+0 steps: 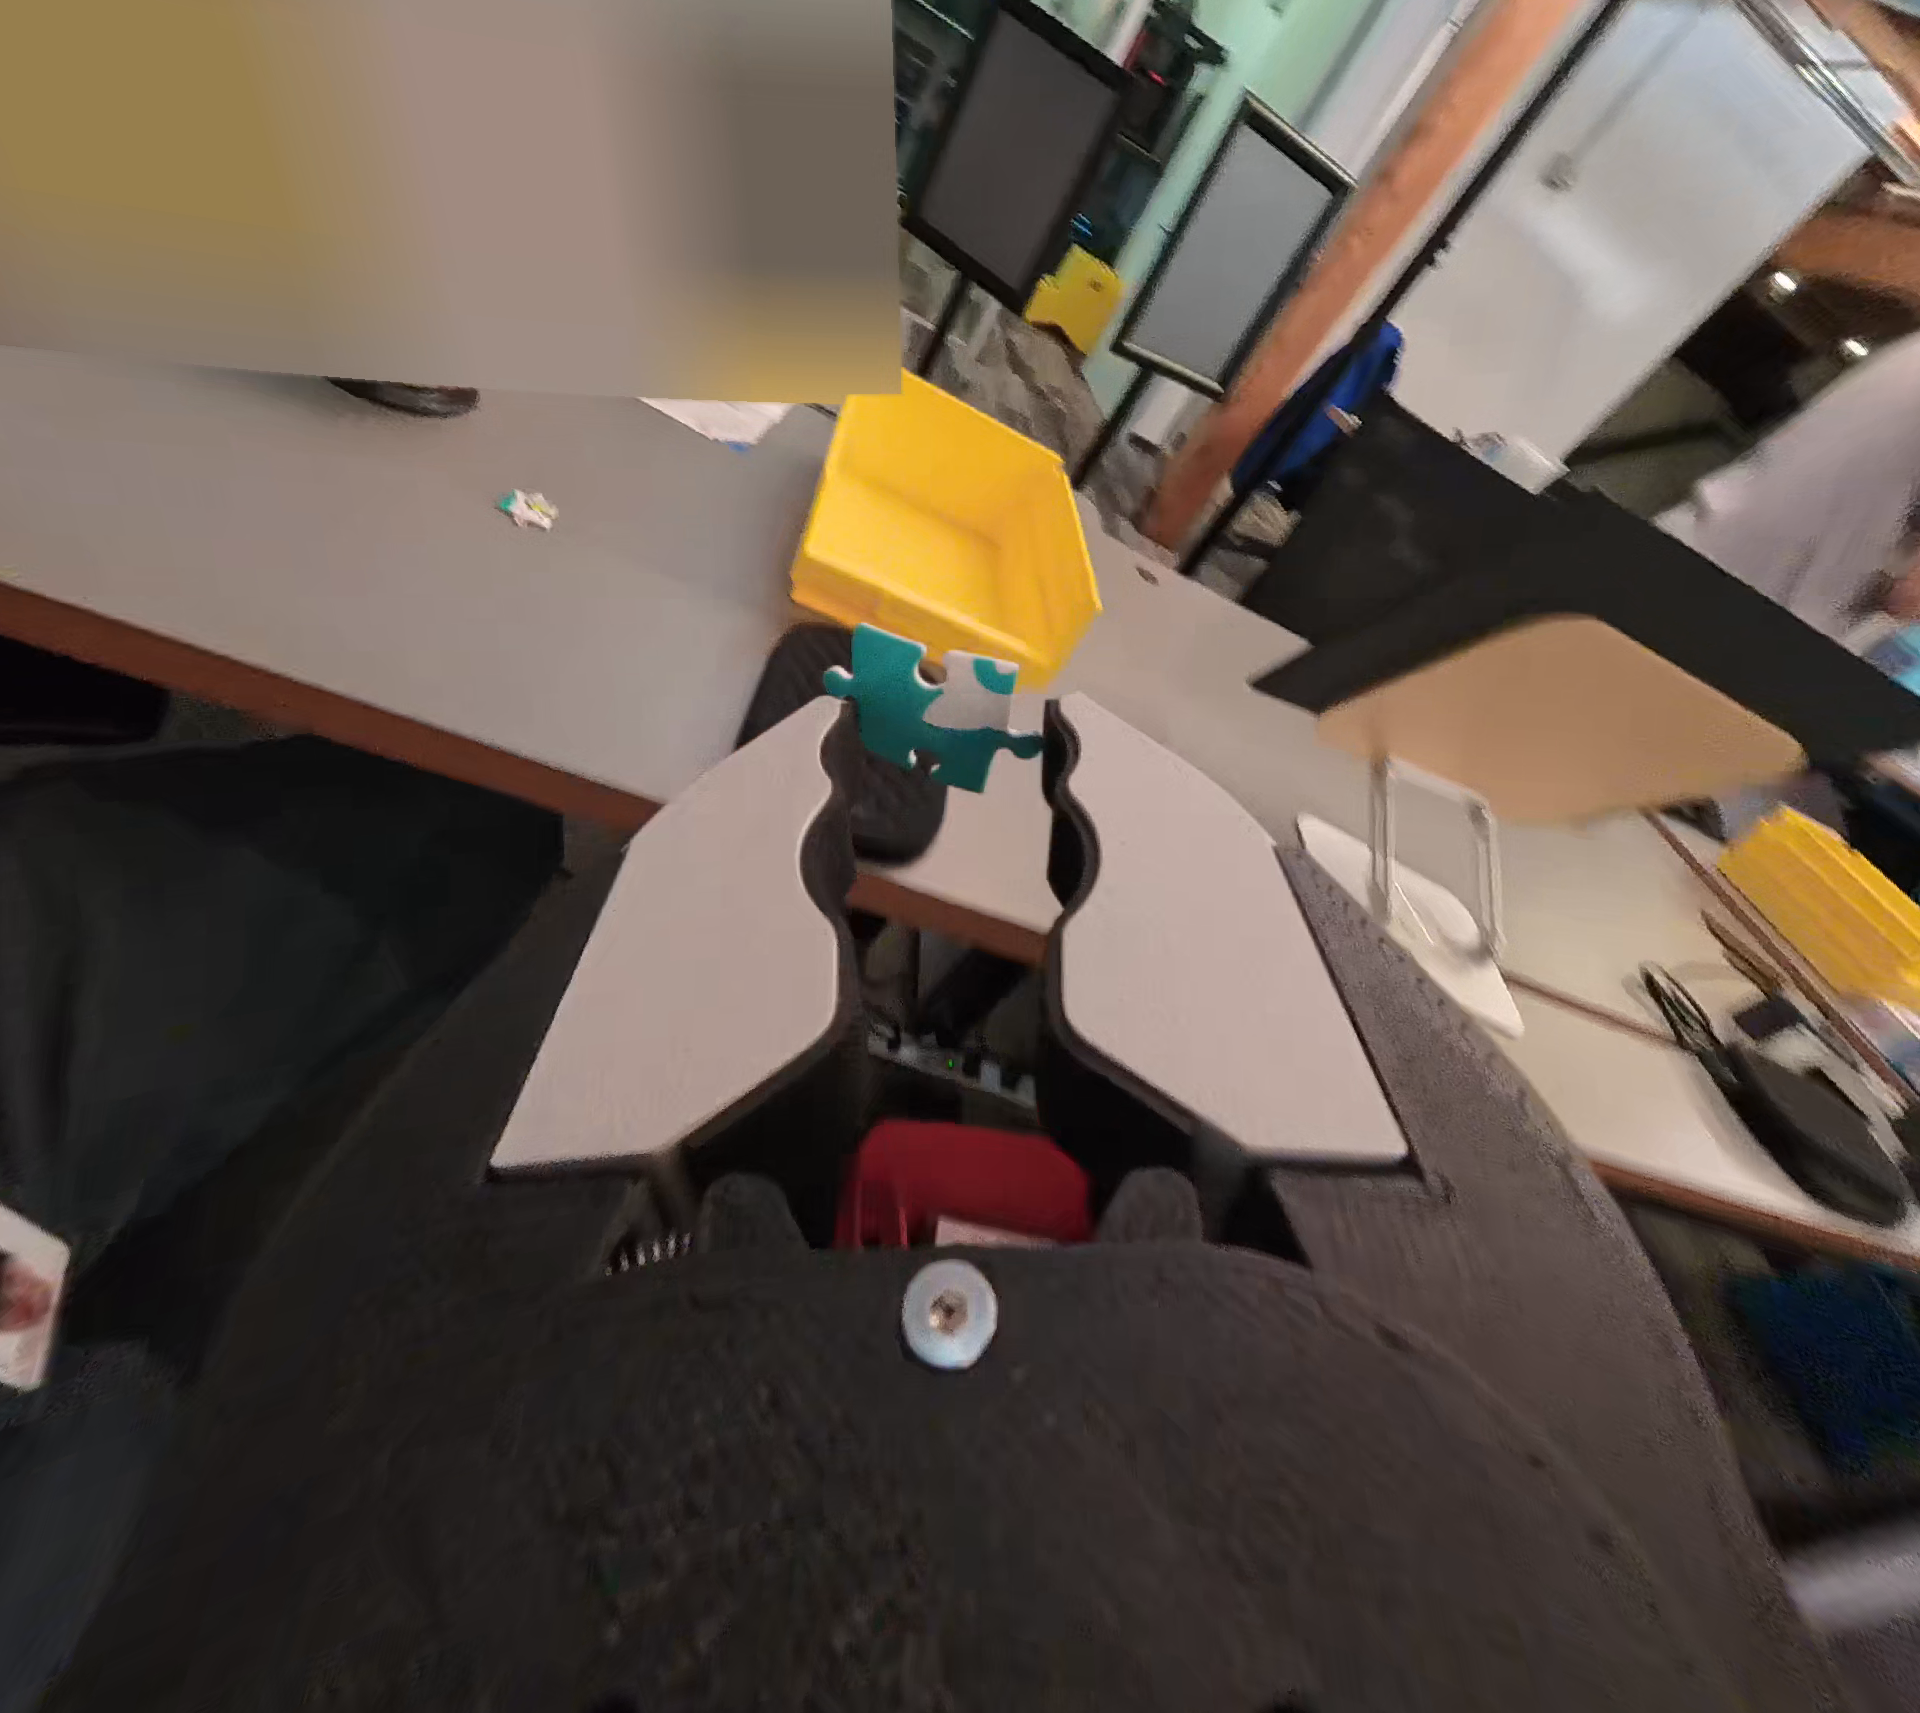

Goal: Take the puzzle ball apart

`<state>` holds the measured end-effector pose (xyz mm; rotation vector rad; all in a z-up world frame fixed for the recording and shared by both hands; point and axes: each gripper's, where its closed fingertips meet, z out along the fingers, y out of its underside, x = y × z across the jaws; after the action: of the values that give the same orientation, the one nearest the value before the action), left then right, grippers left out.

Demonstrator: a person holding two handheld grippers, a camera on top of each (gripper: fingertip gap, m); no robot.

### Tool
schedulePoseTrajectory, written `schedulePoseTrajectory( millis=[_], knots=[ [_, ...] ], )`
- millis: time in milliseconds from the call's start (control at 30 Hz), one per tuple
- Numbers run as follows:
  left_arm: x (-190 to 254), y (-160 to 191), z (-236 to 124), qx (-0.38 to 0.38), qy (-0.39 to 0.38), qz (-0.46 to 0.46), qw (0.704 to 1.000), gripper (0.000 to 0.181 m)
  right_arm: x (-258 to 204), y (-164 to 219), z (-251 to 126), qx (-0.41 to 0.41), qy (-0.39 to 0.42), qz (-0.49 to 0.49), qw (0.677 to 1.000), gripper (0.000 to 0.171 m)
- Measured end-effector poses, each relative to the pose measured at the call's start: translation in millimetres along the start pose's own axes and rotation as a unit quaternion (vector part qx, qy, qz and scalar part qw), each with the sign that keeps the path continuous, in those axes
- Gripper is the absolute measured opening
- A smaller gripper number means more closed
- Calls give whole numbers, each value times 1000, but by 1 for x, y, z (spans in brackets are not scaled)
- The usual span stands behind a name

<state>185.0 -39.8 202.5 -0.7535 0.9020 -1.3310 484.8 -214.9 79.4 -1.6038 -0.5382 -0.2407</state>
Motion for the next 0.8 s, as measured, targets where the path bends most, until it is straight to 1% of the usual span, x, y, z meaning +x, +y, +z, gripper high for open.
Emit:
schedulePoseTrajectory(
  millis=[100,200,300,367,433,567,700,800],
  knots=[
    [-10,-3,-30,-18,-38,5,999,82,-1,-19,54,33,-53,4,998,35],
    [-16,-7,-54,-32,-73,0,997,82,-5,-33,102,69,-125,33,989,35],
    [-14,-10,-69,-46,-92,-4,995,83,-10,-38,147,94,-204,77,971,34],
    [-13,-9,-75,-60,-105,8,993,82,-6,-34,180,92,-235,97,963,34],
    [-14,-4,-79,-79,-123,20,989,82,5,-21,222,56,-239,97,965,34],
    [-12,5,-88,-101,-153,30,983,82,17,10,315,-36,-267,62,961,35],
    [-15,5,-103,-101,-199,32,974,82,12,34,405,-130,-328,37,935,35],
    [-20,-2,-116,-102,-238,44,965,81,0,61,464,-200,-363,0,910,35]
  ],
)
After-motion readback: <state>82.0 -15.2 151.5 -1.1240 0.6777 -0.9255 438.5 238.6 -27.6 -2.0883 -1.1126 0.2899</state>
